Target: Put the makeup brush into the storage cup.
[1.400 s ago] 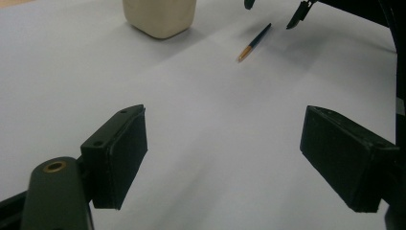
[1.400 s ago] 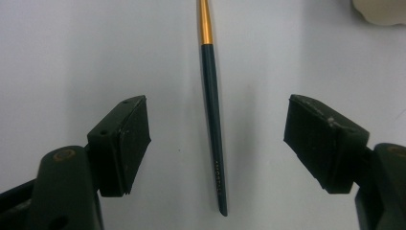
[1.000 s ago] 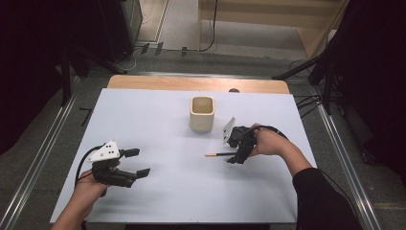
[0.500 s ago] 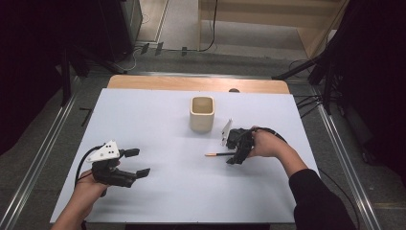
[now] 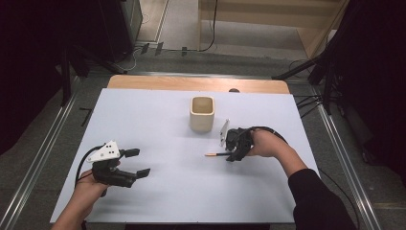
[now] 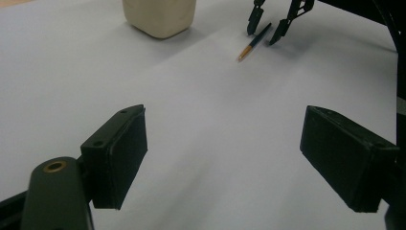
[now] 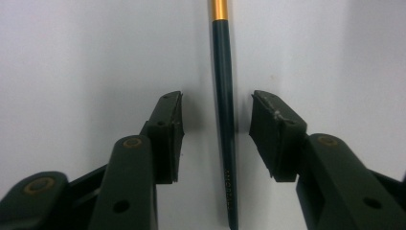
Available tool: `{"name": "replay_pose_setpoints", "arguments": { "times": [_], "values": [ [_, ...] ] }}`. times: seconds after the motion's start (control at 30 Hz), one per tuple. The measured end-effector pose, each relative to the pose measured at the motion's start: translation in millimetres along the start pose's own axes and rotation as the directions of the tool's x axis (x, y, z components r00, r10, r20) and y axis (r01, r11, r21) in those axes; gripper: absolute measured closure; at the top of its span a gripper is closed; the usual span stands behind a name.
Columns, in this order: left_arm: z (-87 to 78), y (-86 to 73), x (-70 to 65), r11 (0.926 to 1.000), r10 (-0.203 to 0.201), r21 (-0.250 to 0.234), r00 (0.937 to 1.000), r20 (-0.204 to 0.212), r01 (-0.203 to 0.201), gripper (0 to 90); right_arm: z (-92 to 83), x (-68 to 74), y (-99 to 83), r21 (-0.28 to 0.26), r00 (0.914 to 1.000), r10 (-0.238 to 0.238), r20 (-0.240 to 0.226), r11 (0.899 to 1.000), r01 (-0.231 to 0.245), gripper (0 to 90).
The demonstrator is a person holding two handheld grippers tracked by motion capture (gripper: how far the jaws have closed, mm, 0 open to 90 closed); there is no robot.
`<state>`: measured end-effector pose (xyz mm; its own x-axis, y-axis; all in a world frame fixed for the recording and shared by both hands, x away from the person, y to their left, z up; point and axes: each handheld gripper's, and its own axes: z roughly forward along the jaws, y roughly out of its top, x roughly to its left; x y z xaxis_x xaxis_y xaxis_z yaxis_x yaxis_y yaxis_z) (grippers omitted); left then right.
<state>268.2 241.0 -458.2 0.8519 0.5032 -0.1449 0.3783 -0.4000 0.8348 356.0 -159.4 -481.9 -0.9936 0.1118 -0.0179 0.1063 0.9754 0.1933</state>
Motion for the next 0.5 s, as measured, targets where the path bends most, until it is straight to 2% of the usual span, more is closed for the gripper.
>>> {"name": "replay_pose_setpoints", "arguments": {
  "times": [0.07,0.13,0.27,0.5],
  "values": [
    [-0.1,0.0,0.0,1.0,0.0,-0.001,1.0,0.0,0.0,16.9,-0.2,-2.0,1.2,0.005,0.9998,-0.018,0.004,1.0,0.018,59.7],
    [0.1,-0.1,0.1,1.0,-0.001,-0.001,1.0,0.0,0.001,16.9,-0.7,-2.0,2.7,0.021,1.0,-0.009,0.0,1.0,0.009,63.0],
    [-0.2,0.0,0.1,1.0,0.0,-0.001,1.0,0.001,0.0,16.9,-0.4,-3.3,6.2,0.034,0.9994,-0.034,-0.002,0.999,0.034,70.4],
    [0.1,0.1,-0.1,1.0,0.002,0.0,1.0,0.001,-0.002,16.9,-0.1,-1.9,8.3,0.043,0.9988,-0.049,-0.005,0.998,0.05,80.4]
  ]
}}
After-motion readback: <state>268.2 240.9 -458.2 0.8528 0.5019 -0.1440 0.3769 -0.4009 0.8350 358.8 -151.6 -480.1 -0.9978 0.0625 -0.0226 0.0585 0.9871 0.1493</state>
